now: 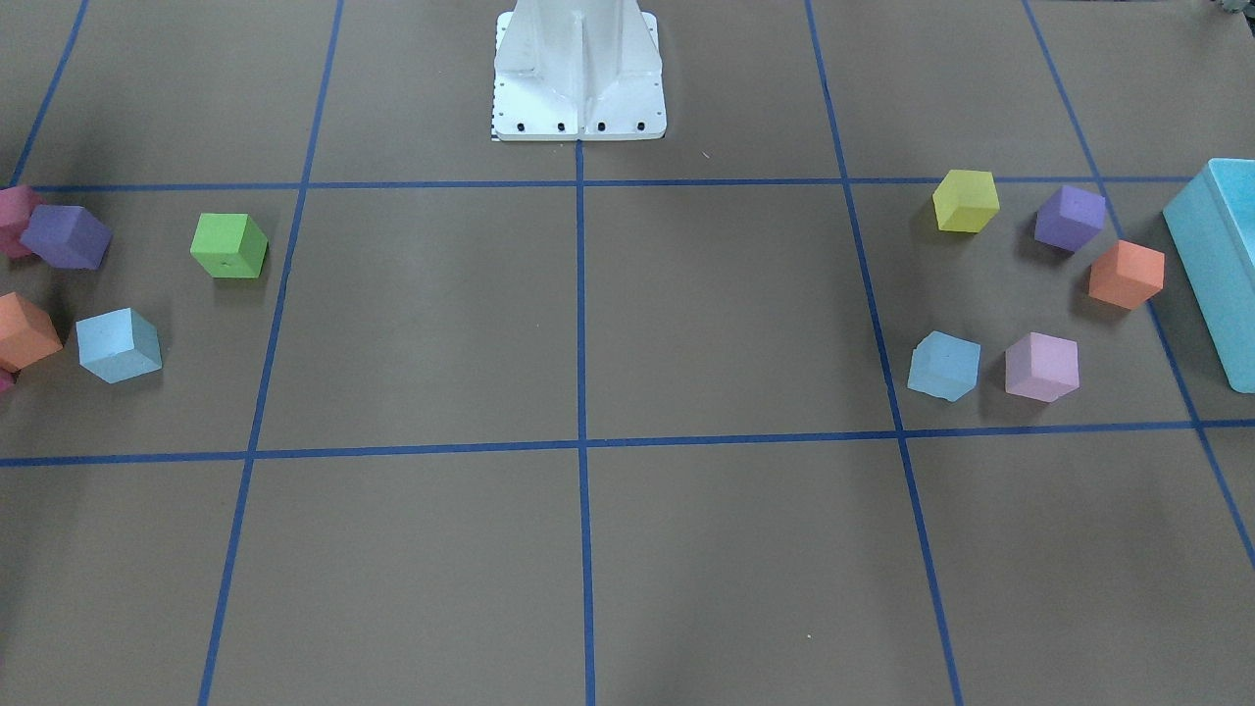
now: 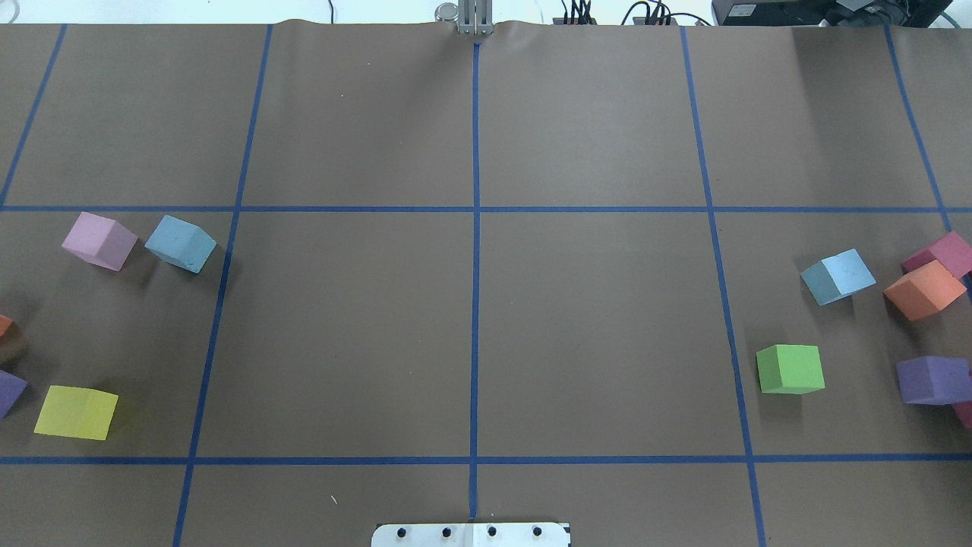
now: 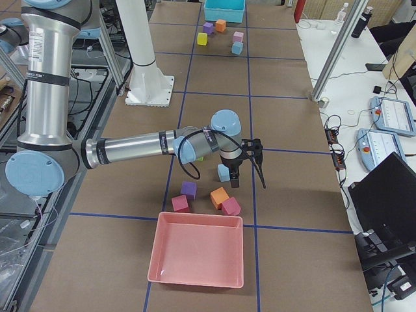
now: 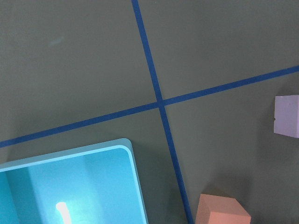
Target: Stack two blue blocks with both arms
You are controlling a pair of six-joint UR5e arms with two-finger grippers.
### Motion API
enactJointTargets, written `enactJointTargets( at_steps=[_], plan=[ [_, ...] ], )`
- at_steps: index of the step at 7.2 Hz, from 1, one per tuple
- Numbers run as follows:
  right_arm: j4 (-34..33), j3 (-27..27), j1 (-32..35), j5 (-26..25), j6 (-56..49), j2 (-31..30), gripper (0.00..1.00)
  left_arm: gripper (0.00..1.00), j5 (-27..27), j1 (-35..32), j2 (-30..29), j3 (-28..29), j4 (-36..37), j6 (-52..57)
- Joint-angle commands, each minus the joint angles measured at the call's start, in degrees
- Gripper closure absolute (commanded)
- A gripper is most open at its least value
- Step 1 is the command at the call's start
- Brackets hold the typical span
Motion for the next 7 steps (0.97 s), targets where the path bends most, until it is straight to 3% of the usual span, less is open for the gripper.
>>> enactJointTargets(
  at_steps=[1,3,5,7],
  plan=[
    [-1.09,0.16,0.04,0.34,-0.17,-0.03,0.0,0.01,0.06,0.0,0.0,0.01,0.0,0.0],
    [-1.01,0.16,0.04,-1.16,-0.17,2.16,0.0,0.01,-0.03,0.0,-0.18,-1.3,0.0,-3.05],
    [-1.01,-0.28,-1.1,-2.66,0.09,2.26,0.0,0.0,-0.2,1.14,-1.14,-6.13,0.09,-7.73],
    [-5.81,-0.55,-7.22,-3.09,0.53,5.49,0.0,0.0,-0.21,5.86,-5.61,-6.84,0.09,-14.02]
  ],
)
